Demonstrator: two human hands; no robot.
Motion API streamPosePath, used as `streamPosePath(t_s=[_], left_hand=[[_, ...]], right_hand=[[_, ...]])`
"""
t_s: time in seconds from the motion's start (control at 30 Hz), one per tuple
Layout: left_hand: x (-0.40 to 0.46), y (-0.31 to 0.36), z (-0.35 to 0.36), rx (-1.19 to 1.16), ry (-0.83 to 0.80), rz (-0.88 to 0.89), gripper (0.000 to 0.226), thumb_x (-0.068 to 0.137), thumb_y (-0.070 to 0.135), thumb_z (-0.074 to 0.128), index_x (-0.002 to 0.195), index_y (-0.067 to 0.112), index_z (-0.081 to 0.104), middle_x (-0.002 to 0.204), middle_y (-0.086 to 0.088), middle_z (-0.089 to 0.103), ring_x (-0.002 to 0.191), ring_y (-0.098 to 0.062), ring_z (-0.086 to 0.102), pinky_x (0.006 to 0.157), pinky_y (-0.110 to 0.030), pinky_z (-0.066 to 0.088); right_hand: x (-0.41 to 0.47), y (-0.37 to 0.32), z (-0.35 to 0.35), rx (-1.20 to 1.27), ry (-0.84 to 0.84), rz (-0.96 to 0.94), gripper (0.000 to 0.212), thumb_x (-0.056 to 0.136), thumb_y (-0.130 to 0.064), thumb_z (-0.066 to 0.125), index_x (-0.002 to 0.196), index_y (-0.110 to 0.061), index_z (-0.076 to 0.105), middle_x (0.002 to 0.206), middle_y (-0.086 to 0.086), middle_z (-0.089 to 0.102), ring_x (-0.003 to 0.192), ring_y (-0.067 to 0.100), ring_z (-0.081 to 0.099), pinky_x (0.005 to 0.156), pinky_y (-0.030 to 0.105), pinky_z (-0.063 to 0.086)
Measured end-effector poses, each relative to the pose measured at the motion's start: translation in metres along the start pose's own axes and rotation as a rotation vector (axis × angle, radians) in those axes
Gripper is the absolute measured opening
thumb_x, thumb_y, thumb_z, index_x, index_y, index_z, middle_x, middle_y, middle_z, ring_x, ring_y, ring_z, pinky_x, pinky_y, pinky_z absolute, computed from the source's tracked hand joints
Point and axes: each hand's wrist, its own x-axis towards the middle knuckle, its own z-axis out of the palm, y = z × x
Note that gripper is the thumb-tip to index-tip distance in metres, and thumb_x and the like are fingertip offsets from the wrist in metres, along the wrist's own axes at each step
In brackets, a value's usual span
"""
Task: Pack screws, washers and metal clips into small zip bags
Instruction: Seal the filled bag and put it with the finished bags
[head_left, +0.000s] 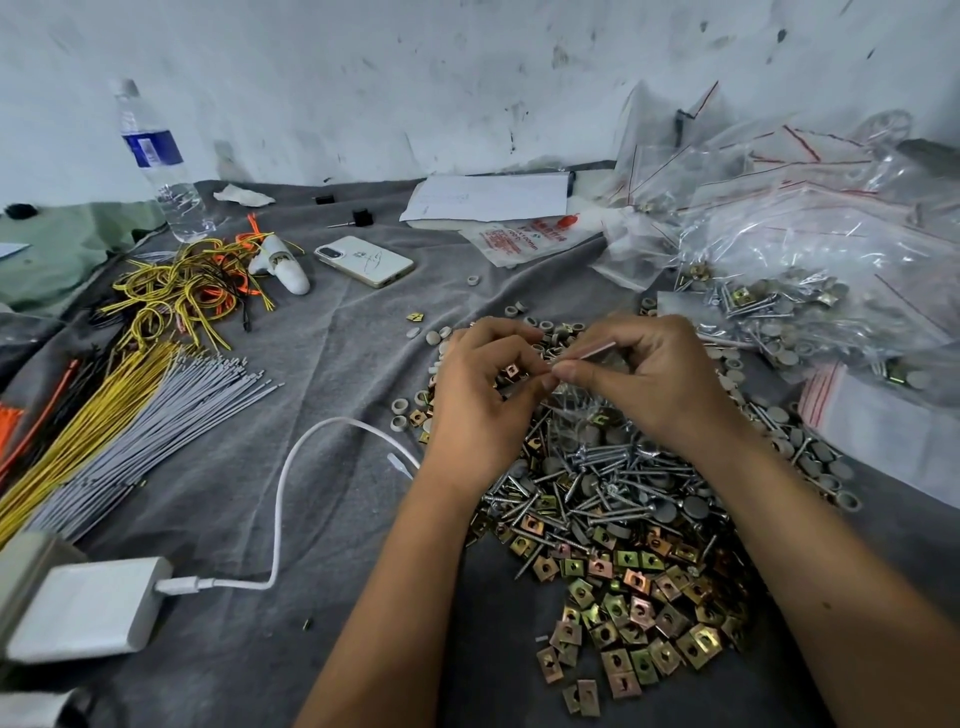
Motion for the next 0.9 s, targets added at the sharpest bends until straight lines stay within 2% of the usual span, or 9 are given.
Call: streamPosePath(t_s=[0.13, 0.23, 0.43, 0.53, 0.6, 0.67, 0.77, 0.83, 0.9], left_hand=[[-0.001, 0.0, 0.0, -0.023, 0.016, -0.054, 0.011, 0.084, 0.011, 0.083, 0.081, 0.016, 0.074, 0.112, 0.015, 0.065, 0.114, -0.011, 0.058, 0.089, -0.053, 0.056], [-0.001, 0.001, 0.0, -0.054, 0.026, -0.108, 0.009, 0.086, 0.017, 0.082, 0.085, 0.021, 0.075, 0.112, 0.016, 0.067, 0.112, -0.012, 0.062, 0.089, -0.053, 0.056], [-0.001, 0.011, 0.001, -0.168, 0.031, -0.195, 0.008, 0.093, 0.016, 0.076, 0.091, 0.022, 0.071, 0.091, 0.007, 0.073, 0.077, -0.018, 0.067, 0.071, -0.053, 0.059], [0.0, 0.022, 0.009, -0.178, 0.144, -0.227, 0.018, 0.093, 0.02, 0.076, 0.105, 0.027, 0.064, 0.093, 0.009, 0.069, 0.086, -0.01, 0.067, 0.069, -0.031, 0.058], [0.006, 0.035, 0.019, -0.18, 0.225, -0.238, 0.029, 0.096, 0.026, 0.073, 0.119, 0.031, 0.055, 0.106, 0.013, 0.067, 0.095, 0.002, 0.065, 0.072, -0.016, 0.055], [0.019, 0.052, 0.037, -0.123, 0.254, -0.2, 0.032, 0.098, 0.033, 0.068, 0.125, 0.03, 0.052, 0.116, 0.01, 0.064, 0.105, -0.002, 0.062, 0.084, -0.025, 0.058], [0.044, 0.081, 0.077, -0.015, 0.167, -0.092, 0.036, 0.097, 0.041, 0.059, 0.128, 0.024, 0.056, 0.127, 0.003, 0.061, 0.119, -0.016, 0.057, 0.1, -0.047, 0.053], [0.062, 0.098, 0.112, 0.078, 0.044, -0.01, 0.034, 0.1, 0.039, 0.058, 0.128, 0.019, 0.06, 0.131, -0.004, 0.06, 0.123, -0.023, 0.052, 0.104, -0.048, 0.047], [0.076, 0.106, 0.149, 0.247, -0.116, 0.071, 0.035, 0.102, 0.036, 0.057, 0.13, 0.016, 0.063, 0.135, -0.012, 0.058, 0.126, -0.031, 0.048, 0.107, -0.047, 0.042]], right_hand=[[0.001, 0.002, -0.004, 0.086, 0.1, 0.057, 0.012, 0.077, -0.029, 0.082, 0.086, -0.023, 0.077, 0.084, -0.005, 0.077, 0.075, 0.011, 0.073, 0.066, 0.018, 0.056], [0.002, 0.002, -0.005, 0.097, 0.119, 0.066, 0.018, 0.075, -0.031, 0.083, 0.081, -0.016, 0.074, 0.081, 0.001, 0.075, 0.075, 0.018, 0.071, 0.067, 0.025, 0.058], [0.004, -0.004, -0.007, 0.168, 0.185, 0.108, 0.013, 0.077, -0.027, 0.083, 0.077, -0.019, 0.072, 0.076, 0.007, 0.072, 0.068, 0.022, 0.065, 0.062, 0.039, 0.057], [0.008, -0.012, -0.022, 0.158, 0.281, 0.133, 0.015, 0.074, -0.035, 0.082, 0.08, -0.024, 0.075, 0.079, 0.007, 0.074, 0.073, 0.031, 0.07, 0.066, 0.043, 0.06], [0.02, -0.015, -0.044, 0.212, 0.346, 0.157, 0.01, 0.077, -0.03, 0.084, 0.081, -0.025, 0.077, 0.079, 0.003, 0.076, 0.071, 0.027, 0.072, 0.061, 0.033, 0.06], [0.04, -0.009, -0.077, 0.274, 0.448, 0.218, 0.007, 0.082, -0.025, 0.084, 0.079, -0.027, 0.078, 0.08, 0.001, 0.077, 0.058, 0.01, 0.067, 0.05, 0.021, 0.05], [0.068, 0.016, -0.143, 0.35, 0.659, 0.345, 0.01, 0.086, -0.02, 0.082, 0.078, -0.02, 0.075, 0.077, 0.006, 0.076, 0.047, 0.012, 0.051, 0.044, 0.021, 0.039], [0.071, 0.038, -0.19, 0.269, 0.83, 0.482, 0.012, 0.083, -0.014, 0.083, 0.085, -0.016, 0.071, 0.078, 0.007, 0.075, 0.053, 0.016, 0.06, 0.052, 0.028, 0.05], [0.057, 0.059, -0.223, -0.012, 0.953, 0.667, 0.026, 0.078, -0.016, 0.086, 0.094, -0.018, 0.066, 0.093, 0.011, 0.075, 0.076, 0.025, 0.073, 0.074, 0.04, 0.061]])
